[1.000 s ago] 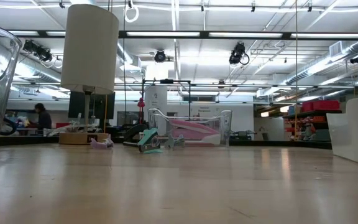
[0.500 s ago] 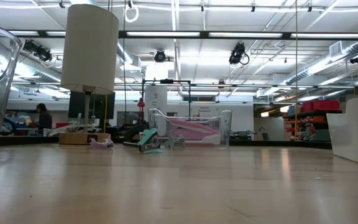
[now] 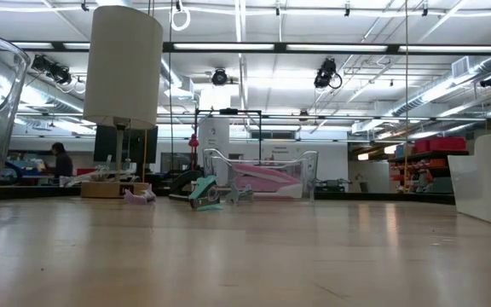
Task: Pick and place Stapler, Stapler remover, tape
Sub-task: Put the green tape into the bottom transparent bin
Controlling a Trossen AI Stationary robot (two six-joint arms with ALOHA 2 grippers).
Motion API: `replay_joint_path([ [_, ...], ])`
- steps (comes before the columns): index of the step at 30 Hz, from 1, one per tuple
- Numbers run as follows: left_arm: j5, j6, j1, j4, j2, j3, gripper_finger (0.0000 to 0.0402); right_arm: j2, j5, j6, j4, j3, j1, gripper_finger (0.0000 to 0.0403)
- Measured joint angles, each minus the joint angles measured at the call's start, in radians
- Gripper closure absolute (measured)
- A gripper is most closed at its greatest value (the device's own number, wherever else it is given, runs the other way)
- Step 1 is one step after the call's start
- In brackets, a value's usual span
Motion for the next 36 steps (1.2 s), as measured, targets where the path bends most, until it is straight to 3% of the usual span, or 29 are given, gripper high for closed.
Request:
replay_joint_path([
  [6, -0.001, 0.003, 0.0, 0.0, 0.0, 0.0, 0.0309, 0.0, 0.001, 0.0, -0.002, 0.0, 0.0, 0.0308],
  [23, 0.0, 0.01, 0.0, 0.0, -0.002, 0.0, 0.0309, -0.004, 0.02, 0.049, 0.026, 0.0, 0.0, 0.0158],
  [36, 0.035, 0.049, 0.0, -0.229, -0.128, 0.0, 0.0309, -0.048, 0.02, 0.027, -0.082, 0.0, -0.022, 0.0143],
])
